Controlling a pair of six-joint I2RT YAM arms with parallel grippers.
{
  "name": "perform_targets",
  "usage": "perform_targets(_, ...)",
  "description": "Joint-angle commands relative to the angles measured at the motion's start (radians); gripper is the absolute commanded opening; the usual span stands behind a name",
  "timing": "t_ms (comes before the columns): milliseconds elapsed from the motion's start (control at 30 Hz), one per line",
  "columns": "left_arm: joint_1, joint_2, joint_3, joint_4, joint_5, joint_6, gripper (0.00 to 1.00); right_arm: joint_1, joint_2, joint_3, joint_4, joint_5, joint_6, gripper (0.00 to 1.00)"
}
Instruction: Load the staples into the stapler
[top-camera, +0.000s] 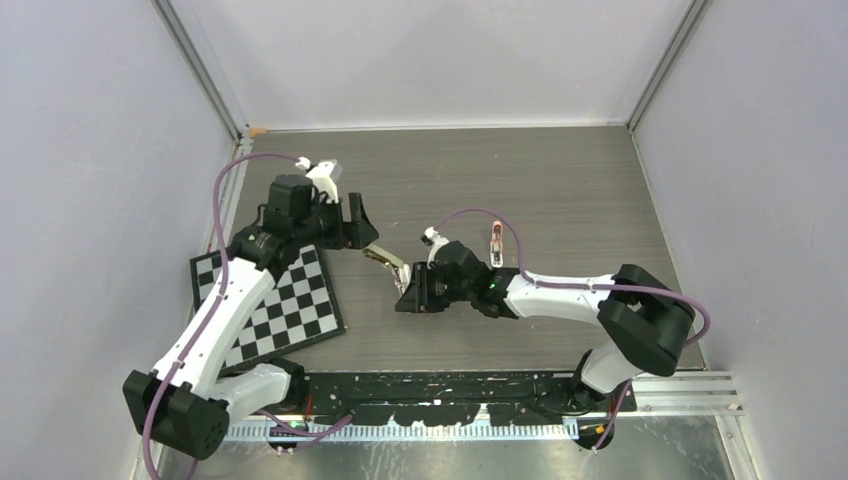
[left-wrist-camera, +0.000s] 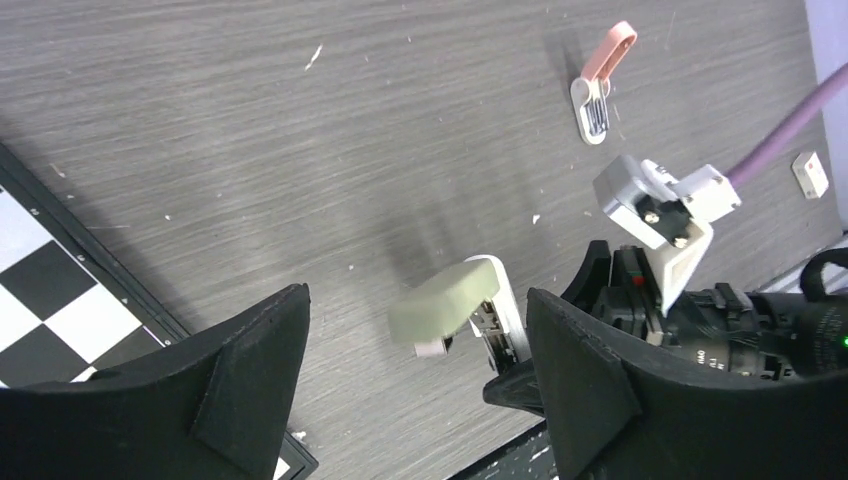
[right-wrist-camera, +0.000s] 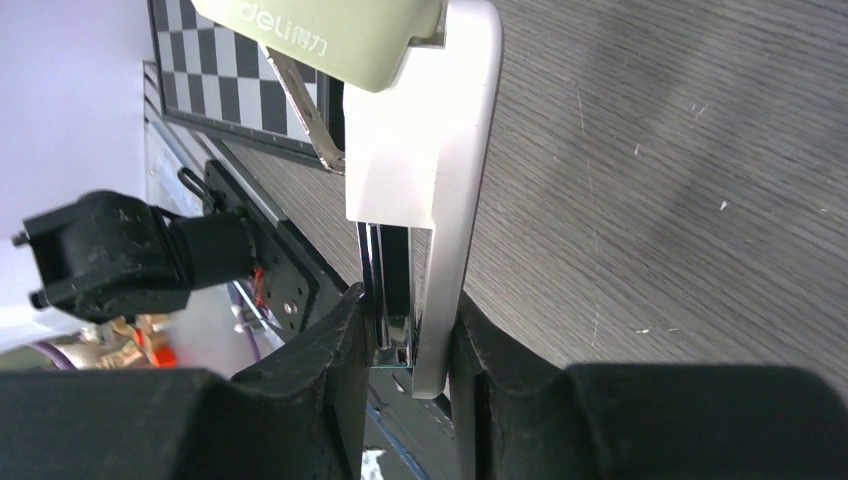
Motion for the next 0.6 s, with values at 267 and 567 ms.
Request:
perform_targets(267,-0.002,-0.114,-0.154,0.250,-0.025,-0.221,0.82,0.006,-0.001,0.089,0.132,0.135,0.191,0.01)
perform_targets(567,-0.025,-0.061,-0.210,0.390,-0.024,-0.309,0.84,0.005,0.001,0.091,0.130,0.174,0.166,0.01)
